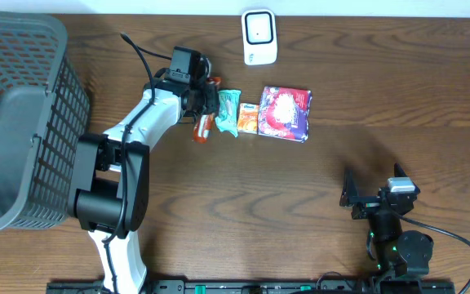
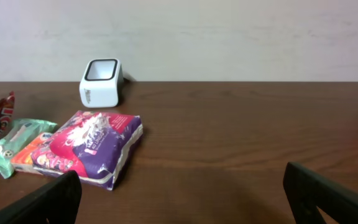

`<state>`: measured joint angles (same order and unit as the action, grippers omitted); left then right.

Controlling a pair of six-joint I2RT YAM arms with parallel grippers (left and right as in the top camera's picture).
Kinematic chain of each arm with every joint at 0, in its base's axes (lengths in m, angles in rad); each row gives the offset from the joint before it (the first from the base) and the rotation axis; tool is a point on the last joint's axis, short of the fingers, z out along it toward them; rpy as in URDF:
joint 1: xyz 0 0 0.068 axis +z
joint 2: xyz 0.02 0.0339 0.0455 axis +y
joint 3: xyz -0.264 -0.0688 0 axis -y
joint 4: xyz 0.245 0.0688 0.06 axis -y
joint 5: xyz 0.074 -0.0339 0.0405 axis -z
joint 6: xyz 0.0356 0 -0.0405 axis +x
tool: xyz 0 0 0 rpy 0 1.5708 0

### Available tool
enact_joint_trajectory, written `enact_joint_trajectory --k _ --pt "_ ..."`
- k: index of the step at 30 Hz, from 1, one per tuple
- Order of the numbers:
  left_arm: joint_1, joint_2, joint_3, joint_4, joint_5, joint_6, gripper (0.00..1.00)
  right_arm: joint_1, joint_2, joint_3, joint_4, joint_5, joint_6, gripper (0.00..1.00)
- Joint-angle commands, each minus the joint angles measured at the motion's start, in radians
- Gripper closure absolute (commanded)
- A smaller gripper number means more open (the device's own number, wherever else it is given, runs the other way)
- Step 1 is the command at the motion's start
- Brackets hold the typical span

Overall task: Scan the item barcode
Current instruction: 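Place the orange snack bar left of the wipes pack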

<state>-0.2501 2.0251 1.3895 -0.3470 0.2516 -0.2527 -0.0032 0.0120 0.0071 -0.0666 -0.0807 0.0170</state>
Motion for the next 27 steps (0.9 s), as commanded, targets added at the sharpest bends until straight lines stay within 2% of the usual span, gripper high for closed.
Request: enact_joint_trajectory --k 1,5,12,19,20,22,27 --pt "0.005 -0.003 0.002 -0.003 -0.146 0.02 0.92 0.005 -0.005 -0.002 -0.004 0.004 -0.003 0.01" --pt "0.005 -0.003 0.002 -0.01 -0.167 0.019 0.91 0.005 -0.005 -0.002 -0.004 0.004 -0.003 0.01" --pt "0.003 -0.005 0.002 -0.01 -0.146 0.015 0.75 0.005 -0.005 -0.002 -0.004 0.004 -0.003 0.01" --pt "0.008 -0.114 0.002 -0.01 -0.148 0.016 0.71 0.005 -0.005 -0.002 -0.004 0.004 -0.003 0.01" --pt "0.012 -0.15 0.002 -0.01 -0.148 0.016 0.66 0.005 -0.005 -0.002 -0.004 0.004 -0.003 0.01" --pt "0.021 -0.214 0.002 -0.01 -0.149 0.017 0.49 0.005 -0.005 -0.002 -0.004 0.004 -0.003 0.01" --pt "0.072 -0.361 0.002 -0.029 -0.189 0.024 0.33 0.005 -0.005 -0.002 -0.004 0.004 -0.003 0.01"
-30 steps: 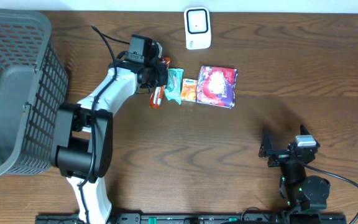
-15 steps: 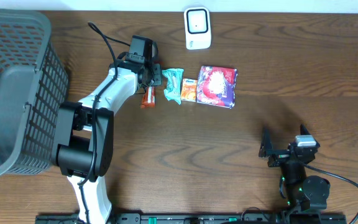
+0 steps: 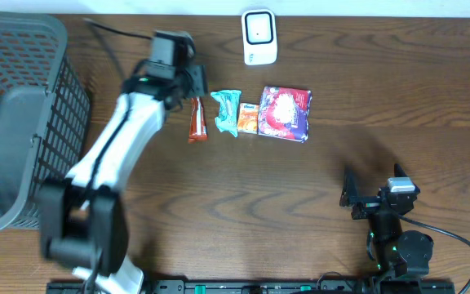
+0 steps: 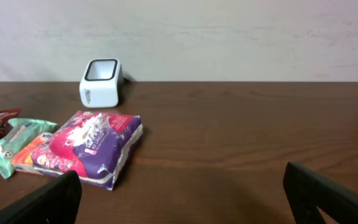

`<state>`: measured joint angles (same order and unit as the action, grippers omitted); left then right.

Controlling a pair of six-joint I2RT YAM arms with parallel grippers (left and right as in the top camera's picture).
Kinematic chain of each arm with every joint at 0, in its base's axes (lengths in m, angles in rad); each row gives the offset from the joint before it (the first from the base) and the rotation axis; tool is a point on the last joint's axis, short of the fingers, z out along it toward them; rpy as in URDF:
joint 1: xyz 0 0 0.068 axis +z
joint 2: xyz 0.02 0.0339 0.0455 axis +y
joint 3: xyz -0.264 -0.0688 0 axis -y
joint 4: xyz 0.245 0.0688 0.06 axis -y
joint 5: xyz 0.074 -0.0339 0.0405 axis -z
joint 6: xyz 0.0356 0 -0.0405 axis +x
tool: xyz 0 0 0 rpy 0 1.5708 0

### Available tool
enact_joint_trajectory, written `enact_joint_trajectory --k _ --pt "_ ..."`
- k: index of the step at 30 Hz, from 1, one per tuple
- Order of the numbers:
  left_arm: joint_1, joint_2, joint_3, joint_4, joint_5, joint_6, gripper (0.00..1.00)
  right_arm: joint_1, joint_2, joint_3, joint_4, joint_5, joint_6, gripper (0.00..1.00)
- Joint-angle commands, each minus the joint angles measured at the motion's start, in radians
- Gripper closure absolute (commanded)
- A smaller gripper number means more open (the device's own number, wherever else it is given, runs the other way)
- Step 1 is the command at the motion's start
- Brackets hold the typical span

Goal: Scan the item barcode

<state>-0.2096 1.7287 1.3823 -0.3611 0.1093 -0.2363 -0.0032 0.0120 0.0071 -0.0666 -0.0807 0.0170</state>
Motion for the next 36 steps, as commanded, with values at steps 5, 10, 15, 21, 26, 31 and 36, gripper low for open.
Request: enact_joint_trajectory --k 5,10,15,21,26,31,36 --pt "0.096 -0.123 0.01 -0.058 -0.209 0.007 0.07 0.005 -0.005 -0.002 -0.004 0.004 -0.003 0.01" --pt "0.157 -0.12 0.01 -0.105 -0.227 0.007 0.01 0.005 -0.005 -0.002 -0.004 0.004 -0.003 0.01" --pt "0.214 -0.114 0.009 -0.129 -0.227 0.007 0.02 0.005 -0.005 -0.002 -0.004 0.004 -0.003 0.01" --pt "0.281 -0.088 0.009 -0.134 -0.226 0.006 0.02 0.005 -0.005 -0.002 -0.004 0.004 -0.003 0.01" --pt "0.293 -0.069 0.009 -0.183 -0.226 -0.011 0.02 0.005 -0.005 -0.002 -0.004 0.004 -0.003 0.01" --pt "0.293 -0.069 0.009 -0.185 -0.226 -0.011 0.02 0.005 -0.005 -0.002 -0.005 0.022 -0.025 0.01" --pt "0.293 -0.069 0.009 -0.185 -0.226 -0.011 0.02 0.005 -0.005 -0.002 -0.005 0.023 -0.025 0.01"
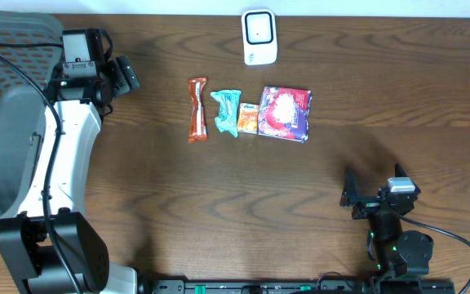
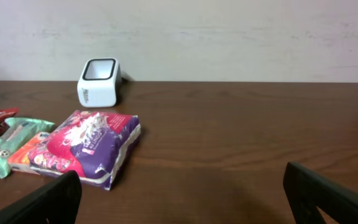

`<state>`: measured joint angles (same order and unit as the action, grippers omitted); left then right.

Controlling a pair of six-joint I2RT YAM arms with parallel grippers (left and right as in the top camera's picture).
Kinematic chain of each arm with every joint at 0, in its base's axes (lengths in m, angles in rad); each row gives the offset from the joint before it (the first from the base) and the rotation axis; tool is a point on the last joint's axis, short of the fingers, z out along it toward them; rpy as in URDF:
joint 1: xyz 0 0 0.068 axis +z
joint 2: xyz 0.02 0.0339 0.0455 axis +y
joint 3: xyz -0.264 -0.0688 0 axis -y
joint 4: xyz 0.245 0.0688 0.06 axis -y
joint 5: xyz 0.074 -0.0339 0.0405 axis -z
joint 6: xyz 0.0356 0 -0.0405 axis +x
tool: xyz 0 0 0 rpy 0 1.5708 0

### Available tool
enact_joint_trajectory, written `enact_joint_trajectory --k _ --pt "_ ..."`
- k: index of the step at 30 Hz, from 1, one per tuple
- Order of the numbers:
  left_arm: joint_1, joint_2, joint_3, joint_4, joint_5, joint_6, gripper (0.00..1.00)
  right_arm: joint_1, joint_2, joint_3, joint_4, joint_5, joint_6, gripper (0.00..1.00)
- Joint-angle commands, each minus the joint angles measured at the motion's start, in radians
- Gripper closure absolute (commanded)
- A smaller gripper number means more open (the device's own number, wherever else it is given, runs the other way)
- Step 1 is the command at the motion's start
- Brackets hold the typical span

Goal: Scan the item barcode

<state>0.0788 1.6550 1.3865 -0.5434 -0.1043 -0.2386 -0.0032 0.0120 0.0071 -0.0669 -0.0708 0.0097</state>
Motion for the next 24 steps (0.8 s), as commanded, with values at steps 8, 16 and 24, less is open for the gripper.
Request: enact_joint_trajectory --k 8,16,24 --pt "0.004 0.005 0.005 -0.002 -0.013 -0.009 0.02 0.005 -0.005 -0.002 0.053 0.015 -0.015 0.01" --pt "0.004 0.005 0.005 -0.002 -0.013 -0.009 0.02 0.005 -0.005 -0.002 0.4 -0.282 0.053 0.01" --pt "0.004 0.005 0.005 -0.002 -0.013 -0.009 0.02 0.005 0.042 0.107 0.709 -0.294 -0.074 0.01"
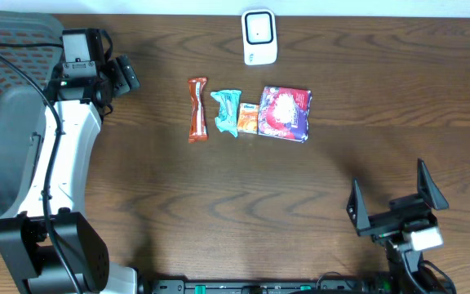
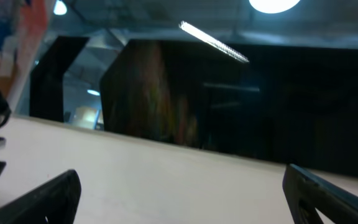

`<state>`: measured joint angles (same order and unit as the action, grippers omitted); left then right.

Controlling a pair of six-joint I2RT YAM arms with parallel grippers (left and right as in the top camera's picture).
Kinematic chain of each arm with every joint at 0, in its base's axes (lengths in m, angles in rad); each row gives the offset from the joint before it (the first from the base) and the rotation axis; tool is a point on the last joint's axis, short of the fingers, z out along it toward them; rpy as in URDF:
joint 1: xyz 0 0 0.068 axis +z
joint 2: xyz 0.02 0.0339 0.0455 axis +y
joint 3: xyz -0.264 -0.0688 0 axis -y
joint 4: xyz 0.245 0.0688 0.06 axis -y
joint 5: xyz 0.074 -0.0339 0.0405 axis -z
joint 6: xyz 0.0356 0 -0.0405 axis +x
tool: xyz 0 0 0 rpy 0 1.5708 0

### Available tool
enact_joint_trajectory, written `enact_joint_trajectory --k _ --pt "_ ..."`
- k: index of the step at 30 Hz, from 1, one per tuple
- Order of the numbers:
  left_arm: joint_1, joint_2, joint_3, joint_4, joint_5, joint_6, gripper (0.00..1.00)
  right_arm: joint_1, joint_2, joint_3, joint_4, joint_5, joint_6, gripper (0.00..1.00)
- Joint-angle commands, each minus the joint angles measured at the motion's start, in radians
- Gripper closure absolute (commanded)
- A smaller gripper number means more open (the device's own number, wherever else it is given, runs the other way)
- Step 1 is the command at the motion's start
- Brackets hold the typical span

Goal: Scan the item barcode

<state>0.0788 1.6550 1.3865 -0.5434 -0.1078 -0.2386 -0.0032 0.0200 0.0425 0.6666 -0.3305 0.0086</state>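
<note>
Four items lie in a row at the far middle of the table: a red snack bar (image 1: pixel 197 119), a teal packet (image 1: pixel 228 111), a small orange packet (image 1: pixel 248 118) and a purple pack (image 1: pixel 285 113). Behind them stands the white barcode scanner (image 1: pixel 259 37). My left gripper (image 1: pixel 129 73) is at the far left beside the basket, open and empty. My right gripper (image 1: pixel 392 200) is raised near the front right edge, open wide with nothing in it. In the right wrist view the right gripper (image 2: pixel 180 183) faces a pale wall and dark windows; no item shows there.
A large grey mesh basket (image 1: pixel 6 122) fills the left side of the table. The white left arm (image 1: pixel 64 171) runs along the basket's right side. The wooden table (image 1: pixel 243 204) lies between the item row and the right arm.
My right arm has moved toward the front right and tilted up, so its camera now sees wall and ceiling lights, not the table. The left arm and the items have not moved.
My left gripper was at the red snack bar, which lay tilted against the teal packet. Then the bar lay straight, left of the packet, with the gripper just behind it. Later the left arm was back by the basket. Now the right arm has tilted up.
</note>
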Motion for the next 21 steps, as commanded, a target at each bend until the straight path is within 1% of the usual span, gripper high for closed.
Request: enact_joint_trajectory --k 1,6,9,13,15,17,21 --pt "0.004 0.005 0.005 -0.002 -0.009 -0.009 0.02 0.005 0.056 0.113 -0.082 -0.034 -0.096 0.01" --pt "0.004 0.005 0.005 -0.002 -0.009 -0.009 0.02 0.005 0.284 0.38 -0.475 -0.033 -0.221 0.01" --pt "0.004 0.005 0.005 -0.002 -0.009 -0.009 0.02 0.005 0.48 0.555 -0.694 -0.008 -0.227 0.01" --pt "0.004 0.005 0.005 -0.002 -0.009 -0.009 0.02 0.005 0.742 0.771 -0.912 -0.051 -0.225 0.01" --pt "0.004 0.005 0.005 -0.002 -0.009 -0.009 0.02 0.005 0.859 0.856 -0.98 -0.126 -0.225 0.01" --pt "0.004 0.005 0.005 -0.002 -0.009 -0.009 0.02 0.005 0.957 0.912 -0.995 -0.245 -0.22 0.01" --pt "0.004 0.005 0.005 -0.002 -0.009 -0.009 0.02 0.005 1.1 0.941 -0.993 -0.581 -0.124 0.01"
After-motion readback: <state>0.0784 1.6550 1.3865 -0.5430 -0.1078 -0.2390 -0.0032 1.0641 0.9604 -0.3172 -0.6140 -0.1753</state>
